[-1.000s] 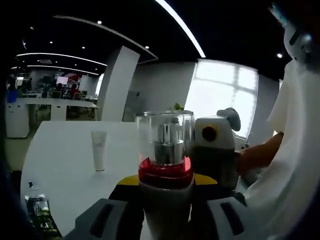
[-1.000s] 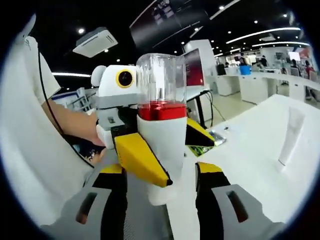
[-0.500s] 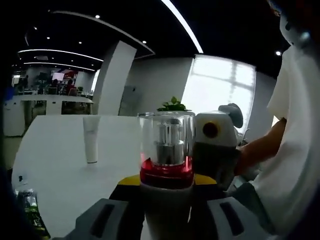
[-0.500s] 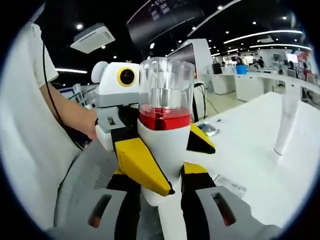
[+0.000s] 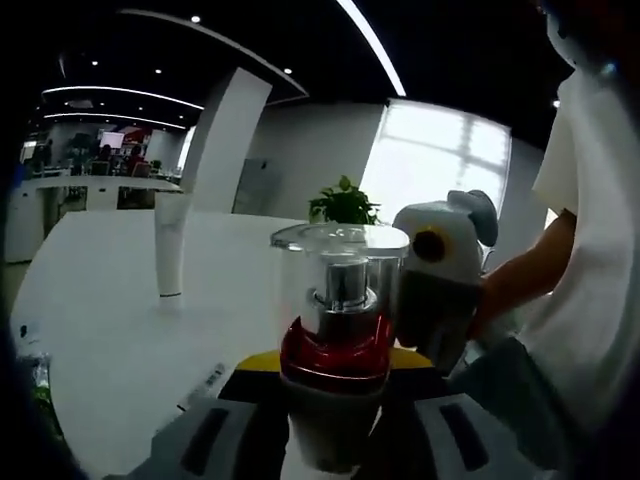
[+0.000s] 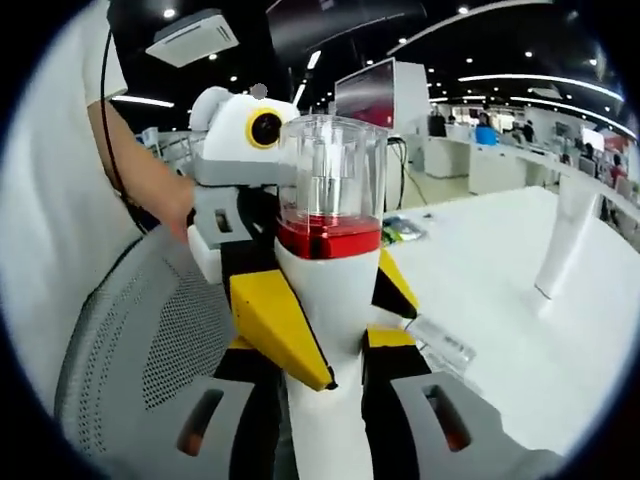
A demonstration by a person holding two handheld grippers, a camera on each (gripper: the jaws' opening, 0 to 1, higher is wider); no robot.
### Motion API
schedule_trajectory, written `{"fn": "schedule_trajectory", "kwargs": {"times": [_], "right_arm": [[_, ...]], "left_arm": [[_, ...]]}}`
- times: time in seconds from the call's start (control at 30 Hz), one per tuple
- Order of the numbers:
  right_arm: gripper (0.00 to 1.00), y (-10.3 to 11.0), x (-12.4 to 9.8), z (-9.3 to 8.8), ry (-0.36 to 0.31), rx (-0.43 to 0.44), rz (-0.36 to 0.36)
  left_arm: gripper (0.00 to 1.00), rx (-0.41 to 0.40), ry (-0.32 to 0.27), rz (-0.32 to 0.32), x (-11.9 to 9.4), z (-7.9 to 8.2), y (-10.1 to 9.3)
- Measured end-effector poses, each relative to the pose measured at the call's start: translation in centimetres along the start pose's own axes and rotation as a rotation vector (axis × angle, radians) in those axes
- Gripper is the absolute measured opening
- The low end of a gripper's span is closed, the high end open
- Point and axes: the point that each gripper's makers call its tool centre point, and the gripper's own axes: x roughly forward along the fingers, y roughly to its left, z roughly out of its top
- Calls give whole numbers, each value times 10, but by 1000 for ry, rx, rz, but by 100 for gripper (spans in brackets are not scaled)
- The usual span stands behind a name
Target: Arrange the skincare products in the storage area until every visible bottle or jar stands upright without overlapping.
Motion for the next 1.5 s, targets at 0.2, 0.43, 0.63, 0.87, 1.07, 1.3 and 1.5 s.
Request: {"fn": "schedule_trajectory", "kwargs": {"times": [0.2, 0.43, 0.63, 0.87, 1.07, 1.3, 1.5], "right_arm": [[26, -7, 6, -8, 17, -49, -10], [26, -14, 13, -24, 33, -57, -28], [26, -18, 15, -30, 34, -98, -40], [26, -21, 20, -39, 30, -108, -57], [26, -23, 22, -40, 12, -112, -64], [27, -25, 25, -41, -9, -135, -64], [27, -25, 23, -42, -40, -123, -61]], "left_arm": [[33, 1, 23, 18, 3, -9, 9], [34, -2, 76, 49, 9, -22, 17], [35, 22, 116, 73, 10, -28, 20], [35, 63, 180, 89, 12, -36, 22], [35, 97, 223, 91, 11, -38, 22], [36, 117, 248, 89, 8, -38, 20], [34, 111, 235, 92, -1, -28, 15]]}}
